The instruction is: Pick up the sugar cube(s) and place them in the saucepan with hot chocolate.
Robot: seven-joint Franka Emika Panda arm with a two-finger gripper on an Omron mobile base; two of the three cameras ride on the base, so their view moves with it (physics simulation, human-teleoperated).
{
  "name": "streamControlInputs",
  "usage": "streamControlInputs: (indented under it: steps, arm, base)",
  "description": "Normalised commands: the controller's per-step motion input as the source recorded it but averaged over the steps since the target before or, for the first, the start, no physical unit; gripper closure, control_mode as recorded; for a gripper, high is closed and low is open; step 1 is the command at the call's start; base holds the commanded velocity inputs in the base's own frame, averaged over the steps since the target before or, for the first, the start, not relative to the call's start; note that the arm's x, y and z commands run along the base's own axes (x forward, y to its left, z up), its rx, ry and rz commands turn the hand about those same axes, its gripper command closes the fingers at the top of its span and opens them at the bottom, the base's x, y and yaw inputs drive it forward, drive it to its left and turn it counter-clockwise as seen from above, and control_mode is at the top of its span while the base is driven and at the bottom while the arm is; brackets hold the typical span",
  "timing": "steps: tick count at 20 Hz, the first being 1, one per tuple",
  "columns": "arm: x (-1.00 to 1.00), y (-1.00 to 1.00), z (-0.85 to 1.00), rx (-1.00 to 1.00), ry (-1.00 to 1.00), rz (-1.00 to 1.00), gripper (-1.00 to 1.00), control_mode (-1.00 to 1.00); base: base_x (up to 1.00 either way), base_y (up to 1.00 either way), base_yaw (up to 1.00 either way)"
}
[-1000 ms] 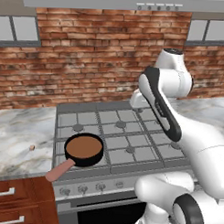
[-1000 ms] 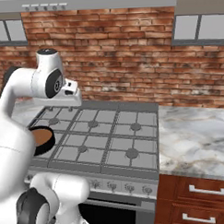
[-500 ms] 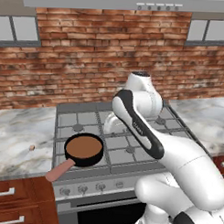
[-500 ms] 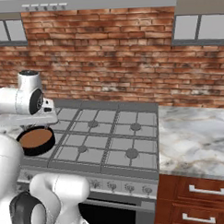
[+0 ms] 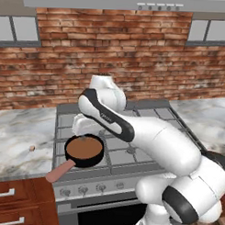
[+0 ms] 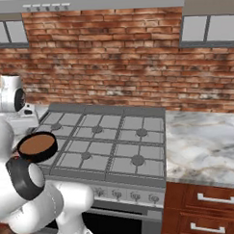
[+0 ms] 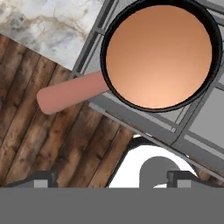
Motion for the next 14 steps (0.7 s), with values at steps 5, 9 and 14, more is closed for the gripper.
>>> streamControlInputs:
  steps: [5,9,14]
  arm:
    - [0.4,0.86,-0.01,-0.05,0.11,0.0,-1.0,-1.0]
    - [0.34,0.49,-0.22,0.0,0.01,0.0,-1.0,-1.0]
    - [0.24,0.23,-0.14,0.0,-0.03,0.0,-1.0,-1.0]
  base:
    - [0.0,0.0,0.0]
    - [0.0,0.0,0.0]
    - [0.0,0.0,0.0]
